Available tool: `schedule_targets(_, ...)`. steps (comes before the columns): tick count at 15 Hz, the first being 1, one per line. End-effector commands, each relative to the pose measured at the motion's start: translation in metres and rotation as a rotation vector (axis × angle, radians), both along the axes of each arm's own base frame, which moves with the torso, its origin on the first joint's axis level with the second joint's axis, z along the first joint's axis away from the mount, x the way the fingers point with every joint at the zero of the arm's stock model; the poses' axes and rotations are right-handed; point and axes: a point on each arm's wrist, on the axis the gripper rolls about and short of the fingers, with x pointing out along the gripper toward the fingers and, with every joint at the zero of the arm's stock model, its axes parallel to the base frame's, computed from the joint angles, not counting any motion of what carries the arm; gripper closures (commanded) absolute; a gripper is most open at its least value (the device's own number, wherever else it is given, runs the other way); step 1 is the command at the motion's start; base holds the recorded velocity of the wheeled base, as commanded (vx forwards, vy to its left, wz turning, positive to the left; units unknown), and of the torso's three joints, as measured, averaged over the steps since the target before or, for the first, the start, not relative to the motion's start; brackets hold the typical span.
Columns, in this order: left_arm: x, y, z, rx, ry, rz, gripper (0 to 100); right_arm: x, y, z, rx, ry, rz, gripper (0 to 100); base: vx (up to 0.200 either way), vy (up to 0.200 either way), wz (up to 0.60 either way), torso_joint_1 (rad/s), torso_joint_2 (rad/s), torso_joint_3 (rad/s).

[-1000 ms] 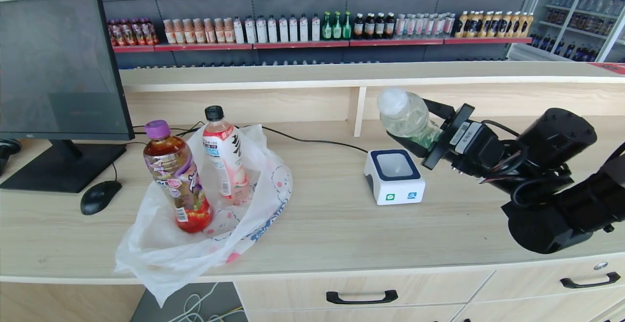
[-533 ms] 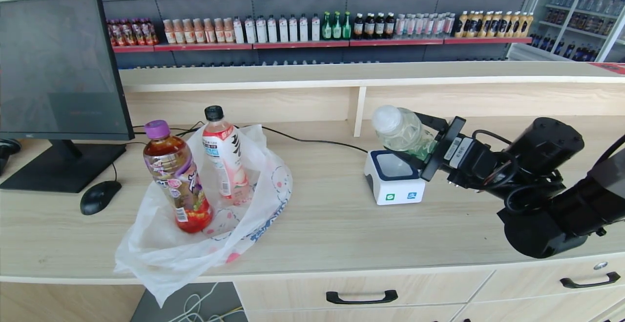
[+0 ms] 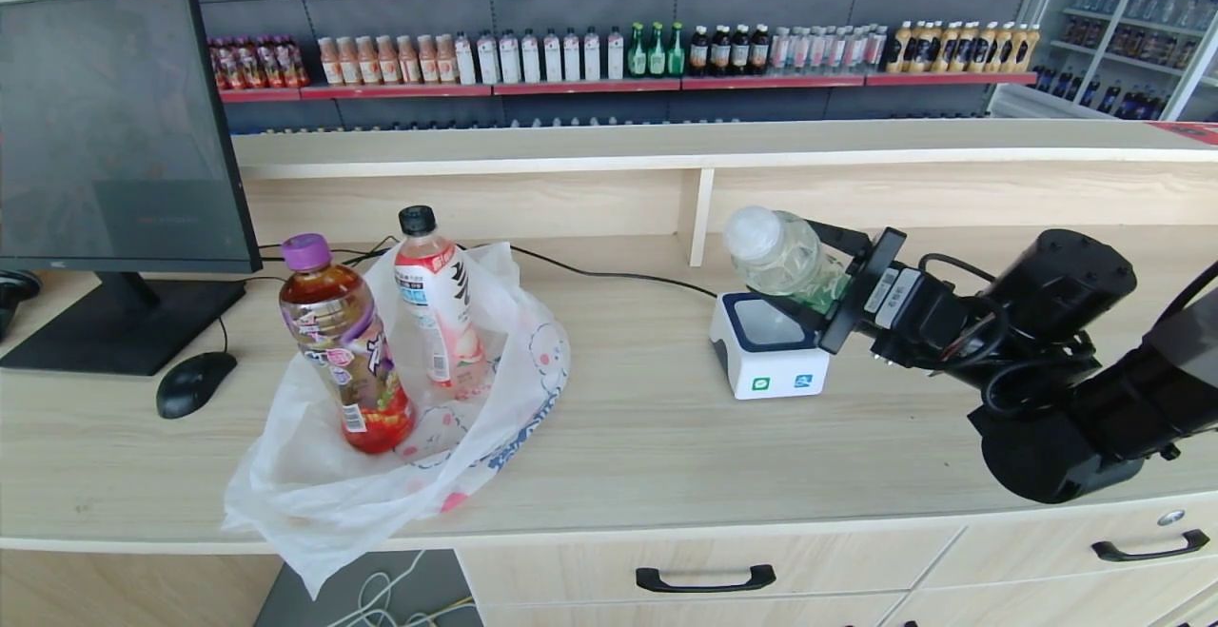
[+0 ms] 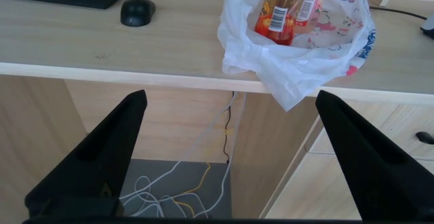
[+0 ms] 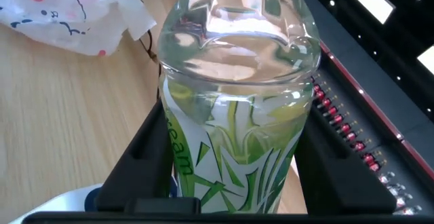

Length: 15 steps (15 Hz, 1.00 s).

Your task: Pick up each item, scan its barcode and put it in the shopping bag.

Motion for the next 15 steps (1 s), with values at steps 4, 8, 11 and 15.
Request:
schedule_targets(4, 0.0, 0.0, 0.0, 0.0, 0.002, 0.001, 0, -0.015, -0.005, 0.035, 0.123, -0.005, -0.056, 100, 0.0, 0.0, 0.0, 0.0, 0.0, 0.0)
schedule_targets(8, 0.0, 0.0, 0.0, 0.002, 0.005, 0.001, 0, -0.038, -0.003, 0.061, 0.388, 0.119, -0.144, 100, 0.0, 0.0, 0.0, 0.0, 0.0, 0.0)
schedule_targets(11, 0.0, 0.0, 0.0, 0.0, 0.005, 0.001, 0, -0.046, 0.0, 0.071, 0.547, 0.189, -0.162, 100, 0.0, 0.0, 0.0, 0.0, 0.0, 0.0)
schedule_targets(15, 0.0, 0.0, 0.0, -0.001, 0.005, 0.001, 0, -0.048, -0.002, 0.075, 0.767, 0.298, -0.194, 100, 0.0, 0.0, 0.0, 0.0, 0.0, 0.0)
